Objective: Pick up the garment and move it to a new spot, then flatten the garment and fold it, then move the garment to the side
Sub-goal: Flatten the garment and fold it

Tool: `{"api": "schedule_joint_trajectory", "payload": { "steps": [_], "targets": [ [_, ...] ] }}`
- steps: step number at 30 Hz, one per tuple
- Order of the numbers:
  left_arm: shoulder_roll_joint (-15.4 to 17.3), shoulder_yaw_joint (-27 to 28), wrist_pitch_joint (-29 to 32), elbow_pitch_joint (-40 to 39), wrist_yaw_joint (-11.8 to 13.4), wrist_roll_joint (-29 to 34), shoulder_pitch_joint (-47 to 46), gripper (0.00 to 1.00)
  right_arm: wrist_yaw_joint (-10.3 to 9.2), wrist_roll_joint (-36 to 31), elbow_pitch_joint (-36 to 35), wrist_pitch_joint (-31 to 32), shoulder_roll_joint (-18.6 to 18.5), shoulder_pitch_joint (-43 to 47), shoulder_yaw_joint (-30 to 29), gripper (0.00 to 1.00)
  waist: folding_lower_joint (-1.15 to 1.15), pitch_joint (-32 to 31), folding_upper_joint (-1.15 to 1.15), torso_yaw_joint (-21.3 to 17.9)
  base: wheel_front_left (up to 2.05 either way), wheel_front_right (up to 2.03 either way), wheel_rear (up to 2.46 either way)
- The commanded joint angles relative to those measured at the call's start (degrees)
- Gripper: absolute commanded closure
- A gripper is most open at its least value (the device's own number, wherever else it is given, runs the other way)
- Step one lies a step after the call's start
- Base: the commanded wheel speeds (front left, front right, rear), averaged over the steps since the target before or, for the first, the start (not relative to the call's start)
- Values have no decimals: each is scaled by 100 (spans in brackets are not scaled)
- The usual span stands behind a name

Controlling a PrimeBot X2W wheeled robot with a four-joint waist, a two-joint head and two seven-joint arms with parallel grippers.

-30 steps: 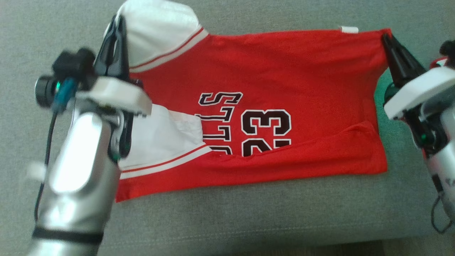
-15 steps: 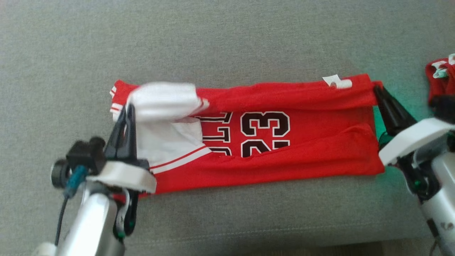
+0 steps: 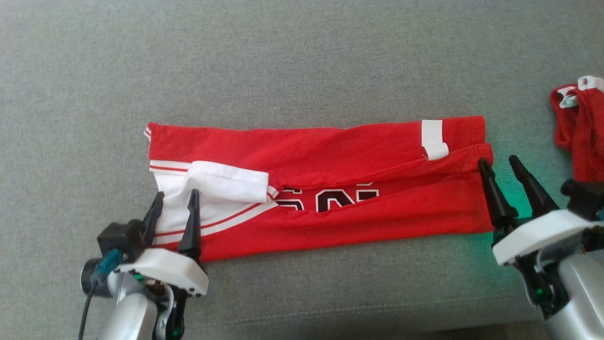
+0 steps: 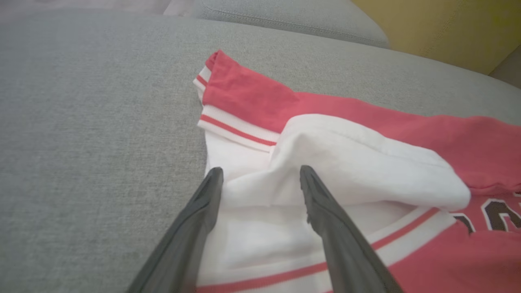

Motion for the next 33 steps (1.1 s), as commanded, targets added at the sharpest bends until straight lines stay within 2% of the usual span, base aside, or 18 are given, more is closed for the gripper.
{"api": "schedule_joint_trajectory", "payload": {
  "steps": [1,8,12,17,23,33],
  "targets": [
    [95,184,-14,-199,48,9,29,0,19,-135,-282,-102,-33,132,6,0,0,-31,0,-14,0,0,0],
    [212,273,-60,-944,502,269,344,0,19,-1099,-1338,-230,342,697,-680,0,0,-242,0,-53,0,0,0],
    [279,301,-55,-1477,737,435,486,0,19,-1604,-1987,-7,692,933,-969,0,0,-405,0,-70,0,0,0],
    [379,326,53,-2046,964,607,625,0,19,-1911,-2559,310,991,1127,-1031,0,0,-552,0,-86,0,0,0],
    [448,332,274,-2516,1194,731,853,0,19,-2055,-2869,542,1196,1313,-1050,0,0,-637,0,-79,0,0,0],
    [490,319,350,-2713,1293,781,906,0,19,-2051,-2892,615,1230,1351,-1075,0,0,-616,0,-63,0,0,0]
  ]
}}
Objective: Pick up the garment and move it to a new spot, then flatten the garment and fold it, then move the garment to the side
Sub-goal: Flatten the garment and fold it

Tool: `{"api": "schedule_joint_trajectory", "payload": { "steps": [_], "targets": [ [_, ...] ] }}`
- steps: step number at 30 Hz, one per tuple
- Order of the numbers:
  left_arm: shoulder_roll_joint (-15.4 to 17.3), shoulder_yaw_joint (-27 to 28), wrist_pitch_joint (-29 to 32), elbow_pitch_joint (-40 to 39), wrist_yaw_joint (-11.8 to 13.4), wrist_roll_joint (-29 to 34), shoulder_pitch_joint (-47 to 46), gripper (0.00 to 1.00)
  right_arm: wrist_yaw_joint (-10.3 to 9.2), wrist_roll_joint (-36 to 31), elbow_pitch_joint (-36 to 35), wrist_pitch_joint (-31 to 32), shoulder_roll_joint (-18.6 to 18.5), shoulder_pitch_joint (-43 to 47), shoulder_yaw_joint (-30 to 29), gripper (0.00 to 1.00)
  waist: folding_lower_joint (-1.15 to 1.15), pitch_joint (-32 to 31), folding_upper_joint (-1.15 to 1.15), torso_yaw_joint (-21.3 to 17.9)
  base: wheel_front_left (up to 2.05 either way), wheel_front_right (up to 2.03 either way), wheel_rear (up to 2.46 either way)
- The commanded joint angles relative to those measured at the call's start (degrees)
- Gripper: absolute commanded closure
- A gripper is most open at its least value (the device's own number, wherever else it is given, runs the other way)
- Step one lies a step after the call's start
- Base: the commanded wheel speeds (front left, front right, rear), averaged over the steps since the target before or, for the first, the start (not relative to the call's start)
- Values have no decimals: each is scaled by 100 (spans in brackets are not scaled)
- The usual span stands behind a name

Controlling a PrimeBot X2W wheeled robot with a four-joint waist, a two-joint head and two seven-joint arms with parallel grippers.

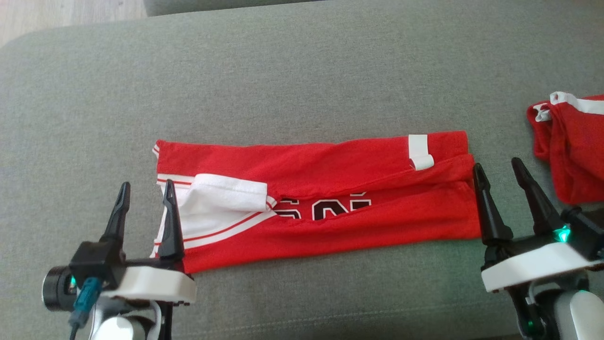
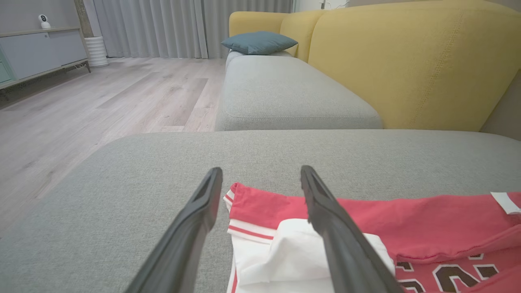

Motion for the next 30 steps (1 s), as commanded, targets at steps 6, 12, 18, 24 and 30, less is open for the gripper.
{"api": "schedule_joint_trajectory", "payload": {
  "steps": [6,12,18,24,30],
  "targets": [
    [98,218,11,-241,67,79,-185,0,19,22,-24,95,-45,-96,-16,0,0,110,0,15,0,0,0],
    [81,181,-46,-199,31,76,-395,0,19,163,647,244,-175,-466,-167,0,0,358,0,66,0,0,0],
    [51,106,-120,-87,-40,78,-645,0,19,367,1362,404,-245,-1082,-261,0,0,616,0,138,0,0,0],
    [7,30,-178,11,-81,74,-802,0,19,468,2093,920,-242,-1474,-243,0,0,792,0,186,0,0,0],
    [-3,7,-236,111,-111,55,-916,0,19,587,2411,1241,-139,-1381,-156,0,0,893,0,257,0,0,0]
  ]
}}
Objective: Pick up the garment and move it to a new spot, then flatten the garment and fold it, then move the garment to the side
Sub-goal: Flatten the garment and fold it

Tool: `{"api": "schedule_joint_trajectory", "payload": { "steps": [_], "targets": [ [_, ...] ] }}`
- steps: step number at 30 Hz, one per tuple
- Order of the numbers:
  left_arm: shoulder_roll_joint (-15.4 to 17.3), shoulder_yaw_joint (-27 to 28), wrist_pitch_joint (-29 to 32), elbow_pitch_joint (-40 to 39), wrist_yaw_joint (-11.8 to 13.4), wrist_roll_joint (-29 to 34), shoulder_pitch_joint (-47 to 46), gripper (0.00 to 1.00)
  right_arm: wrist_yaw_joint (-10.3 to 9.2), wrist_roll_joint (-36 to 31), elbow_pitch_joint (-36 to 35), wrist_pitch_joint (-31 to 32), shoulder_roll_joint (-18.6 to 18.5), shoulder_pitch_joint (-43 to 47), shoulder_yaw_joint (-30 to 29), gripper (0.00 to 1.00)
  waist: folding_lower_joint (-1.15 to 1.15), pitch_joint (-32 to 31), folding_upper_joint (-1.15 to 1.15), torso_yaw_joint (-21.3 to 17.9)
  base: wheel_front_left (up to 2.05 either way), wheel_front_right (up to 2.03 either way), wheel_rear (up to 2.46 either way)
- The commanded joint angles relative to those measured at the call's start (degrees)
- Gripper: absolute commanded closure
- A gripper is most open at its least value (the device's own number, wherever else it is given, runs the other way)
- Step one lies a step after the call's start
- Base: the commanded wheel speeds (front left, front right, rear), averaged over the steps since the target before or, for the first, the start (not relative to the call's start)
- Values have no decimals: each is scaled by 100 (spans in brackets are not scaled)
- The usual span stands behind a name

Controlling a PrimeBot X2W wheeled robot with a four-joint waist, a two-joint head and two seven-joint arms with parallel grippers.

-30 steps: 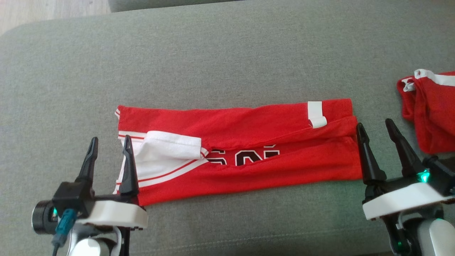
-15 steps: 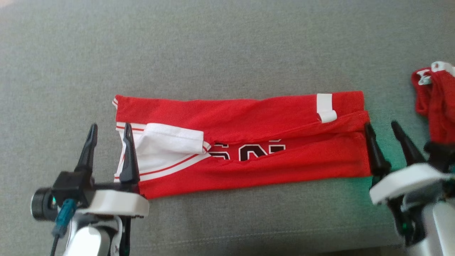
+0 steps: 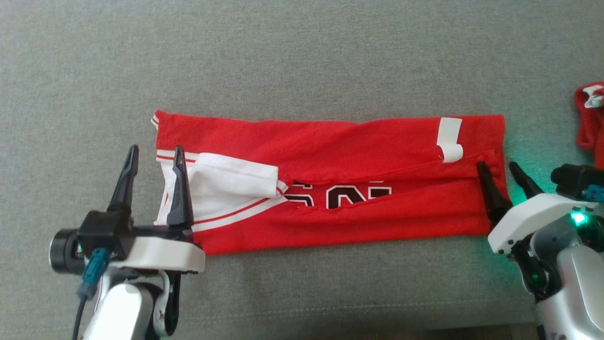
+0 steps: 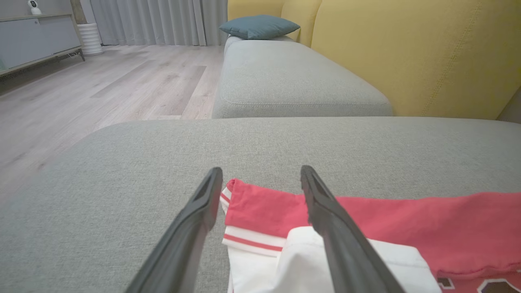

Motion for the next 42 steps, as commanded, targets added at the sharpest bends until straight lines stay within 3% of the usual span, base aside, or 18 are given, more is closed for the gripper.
{"api": "schedule_joint_trajectory", "payload": {
  "steps": [1,3,5,6,7,8,16,26,30,34,38,42],
  "targets": [
    [41,214,-73,-162,1,6,-173,0,19,44,-57,136,36,76,196,0,0,18,0,11,0,0,0],
    [41,209,-83,-143,4,4,-189,0,19,44,-90,167,68,154,246,0,0,28,0,18,0,0,0],
    [46,210,-92,-126,9,-1,-195,0,19,37,-146,188,118,248,292,9,0,21,0,15,0,0,0],
    [47,210,-96,-121,10,-4,-196,0,19,30,-168,215,142,303,318,27,0,16,0,13,0,0,0],
    [51,214,-99,-116,14,-9,-194,0,19,28,-192,259,175,350,345,56,0,8,0,2,0,0,0],
    [59,220,-102,-114,21,-9,-190,0,19,37,-230,282,208,381,375,100,0,-2,0,-13,0,0,0],
    [78,197,-96,-106,39,-15,-191,0,19,91,-493,152,145,412,230,100,0,-117,0,-76,0,0,0],
    [91,189,-92,-78,83,-64,-109,0,19,213,-757,85,-707,398,-514,100,0,-343,0,-105,0,0,0],
    [100,178,-89,-59,90,-89,-60,0,19,259,-907,275,-883,310,-543,100,0,-463,0,-126,0,0,0],
    [118,173,-73,-50,102,-111,0,0,19,439,-1454,650,-801,147,-58,100,0,-614,0,-150,0,0,0],
    [133,154,-45,-67,115,-123,58,0,19,1179,-2000,1140,-265,-68,617,100,0,-720,0,-163,0,0,0],
    [137,100,-16,-83,98,-124,44,0,19,1821,-2038,1370,247,-330,1312,100,0,-743,0,-92,0,0,0]
  ]
}}
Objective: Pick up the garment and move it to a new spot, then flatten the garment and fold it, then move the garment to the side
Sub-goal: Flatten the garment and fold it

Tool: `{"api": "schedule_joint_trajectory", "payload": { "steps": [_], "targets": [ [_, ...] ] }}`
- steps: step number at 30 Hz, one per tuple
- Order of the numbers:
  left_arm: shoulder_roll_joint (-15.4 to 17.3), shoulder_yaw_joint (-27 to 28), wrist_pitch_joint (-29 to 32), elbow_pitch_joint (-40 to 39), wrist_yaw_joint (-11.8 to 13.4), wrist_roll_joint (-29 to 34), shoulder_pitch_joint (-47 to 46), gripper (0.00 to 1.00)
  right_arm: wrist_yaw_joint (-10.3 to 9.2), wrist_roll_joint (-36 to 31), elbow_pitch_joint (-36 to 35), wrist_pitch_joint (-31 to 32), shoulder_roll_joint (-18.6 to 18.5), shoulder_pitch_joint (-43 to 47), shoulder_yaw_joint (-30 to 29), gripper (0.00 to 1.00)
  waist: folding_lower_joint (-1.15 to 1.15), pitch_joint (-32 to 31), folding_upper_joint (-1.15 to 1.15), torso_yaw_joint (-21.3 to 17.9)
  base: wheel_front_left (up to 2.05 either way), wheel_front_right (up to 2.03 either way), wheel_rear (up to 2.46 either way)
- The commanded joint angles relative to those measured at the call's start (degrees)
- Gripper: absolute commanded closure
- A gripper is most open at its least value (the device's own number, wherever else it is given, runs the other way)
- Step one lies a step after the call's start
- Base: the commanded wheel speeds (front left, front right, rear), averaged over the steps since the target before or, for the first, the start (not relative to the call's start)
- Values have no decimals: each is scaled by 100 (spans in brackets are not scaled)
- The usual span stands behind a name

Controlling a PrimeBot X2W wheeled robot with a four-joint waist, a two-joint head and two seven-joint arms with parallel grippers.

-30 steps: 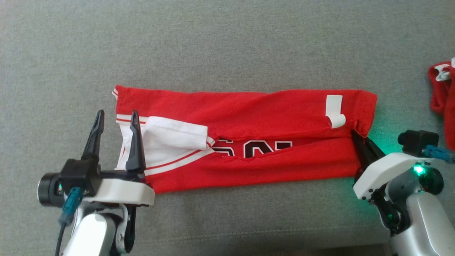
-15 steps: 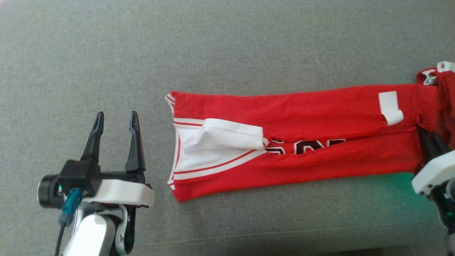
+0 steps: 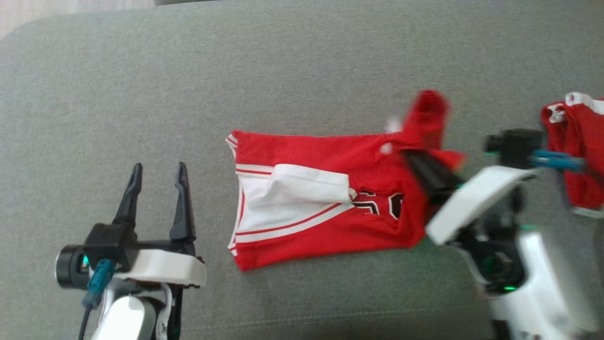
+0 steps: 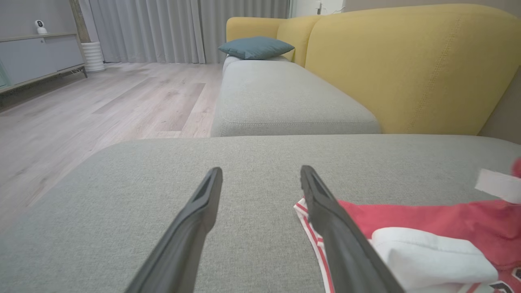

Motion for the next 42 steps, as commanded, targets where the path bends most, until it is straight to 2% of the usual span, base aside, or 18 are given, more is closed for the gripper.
{"api": "schedule_joint_trajectory", "payload": {
  "steps": [1,5,12,17,18,19,23,26,31,37,42],
  "targets": [
    [93,137,16,-185,2,-3,-206,0,19,250,-123,1,170,-313,338,100,0,11,0,74,0,0,0],
    [68,44,23,-149,-41,4,-270,0,19,782,328,-246,421,-621,1054,100,0,54,0,251,0,0,0],
    [-24,-89,-43,15,-107,-18,-395,0,19,1778,1354,-1220,473,-1222,2545,100,0,142,0,605,0,0,0],
    [-47,-114,-79,74,-108,-27,-415,0,19,2100,1856,-1710,474,-1541,3062,98,0,178,0,664,0,0,0],
    [-51,-119,-87,87,-111,-30,-424,0,19,2190,1964,-1827,474,-1607,3168,54,0,190,0,671,0,0,0],
    [-54,-121,-95,101,-112,-33,-433,0,19,2233,2069,-1932,474,-1680,3272,0,0,199,0,673,0,0,0],
    [-53,-106,-127,142,-109,-49,-474,0,19,2118,2318,-2542,474,-2007,3591,0,0,244,0,644,0,0,0],
    [-46,-87,-149,157,-90,-52,-482,0,19,1753,2395,-3068,468,-2230,3721,0,0,253,0,582,0,0,0],
    [-14,-46,-168,159,-49,-62,-468,0,19,941,2343,-3903,31,-2380,3540,0,0,222,0,447,0,0,0],
    [88,28,-156,108,35,-43,-392,0,19,-75,2073,-4175,-648,-1847,2258,0,0,137,0,221,0,0,0],
    [200,101,-117,21,130,6,-335,0,19,-781,1656,-4143,-917,-936,983,0,0,60,0,43,0,0,0]
  ]
}}
